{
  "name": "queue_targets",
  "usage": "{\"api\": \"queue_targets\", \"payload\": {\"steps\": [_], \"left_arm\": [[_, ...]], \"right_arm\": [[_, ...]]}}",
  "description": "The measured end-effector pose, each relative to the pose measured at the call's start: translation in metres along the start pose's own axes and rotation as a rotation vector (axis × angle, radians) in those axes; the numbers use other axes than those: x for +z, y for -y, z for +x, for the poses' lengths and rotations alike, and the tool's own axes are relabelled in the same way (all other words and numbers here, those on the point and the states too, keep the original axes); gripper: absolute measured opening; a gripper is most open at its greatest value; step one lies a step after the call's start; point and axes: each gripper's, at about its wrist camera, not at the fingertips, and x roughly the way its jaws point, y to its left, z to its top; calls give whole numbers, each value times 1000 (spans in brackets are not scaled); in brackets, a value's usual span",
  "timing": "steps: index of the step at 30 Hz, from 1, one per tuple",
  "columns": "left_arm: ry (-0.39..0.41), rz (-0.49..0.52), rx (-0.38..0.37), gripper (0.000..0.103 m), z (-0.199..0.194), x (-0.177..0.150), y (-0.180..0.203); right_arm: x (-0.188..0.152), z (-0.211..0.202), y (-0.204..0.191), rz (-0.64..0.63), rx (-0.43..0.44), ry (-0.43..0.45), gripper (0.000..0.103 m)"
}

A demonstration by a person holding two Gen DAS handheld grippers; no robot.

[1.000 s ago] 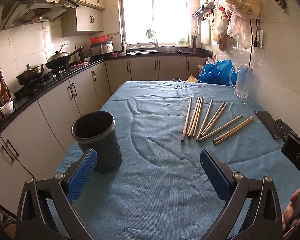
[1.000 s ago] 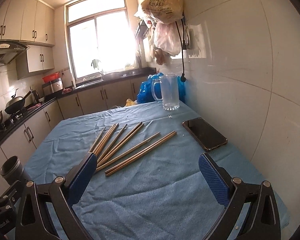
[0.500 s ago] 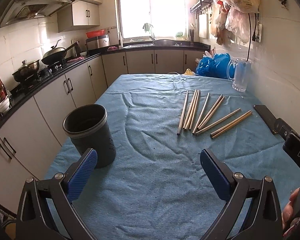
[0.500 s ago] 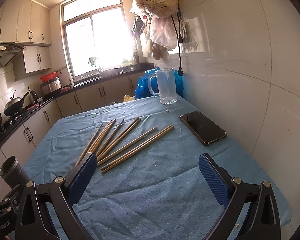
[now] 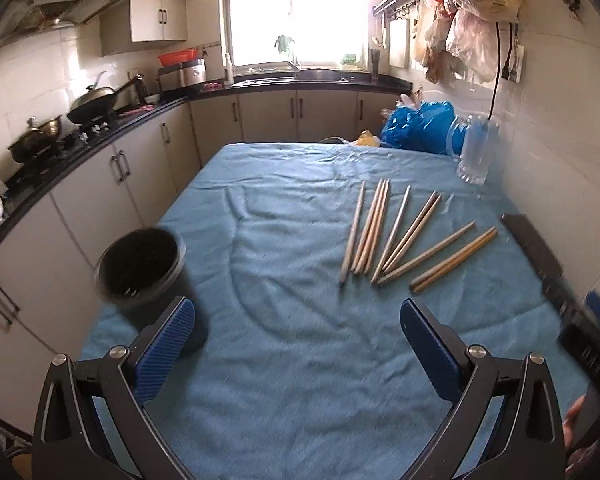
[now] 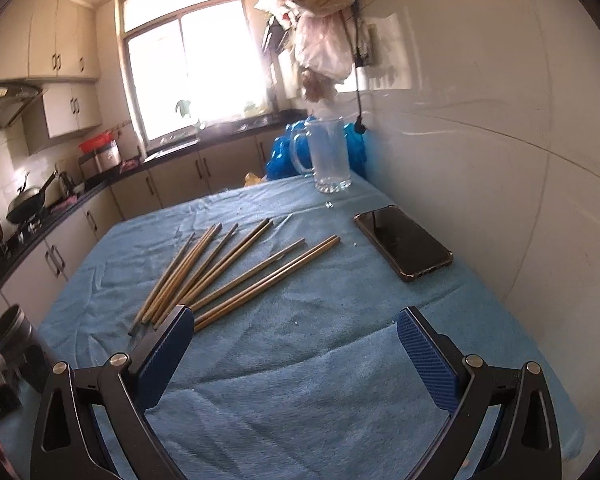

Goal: Organize utensils
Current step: 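Lower the left gripper onto a wooden chopstick and close on it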

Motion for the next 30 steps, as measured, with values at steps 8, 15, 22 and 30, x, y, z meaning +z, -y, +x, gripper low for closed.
{"api": "queue_targets", "payload": {"steps": [8,15,22,30], "left_arm": [[-102,-60,-94,70,74,53,20],[-231,-170,-149,53,165,81,27],[-312,-176,-124,43,228,88,34],[-325,-144,-115,38,257,89,47]], "right_arm": [[9,38,14,-33,43,-100,103],[7,73,17,-26,122,-169,103],[4,98,20,21,212,-222,102],[3,108,17,27,248,-244,102]]}}
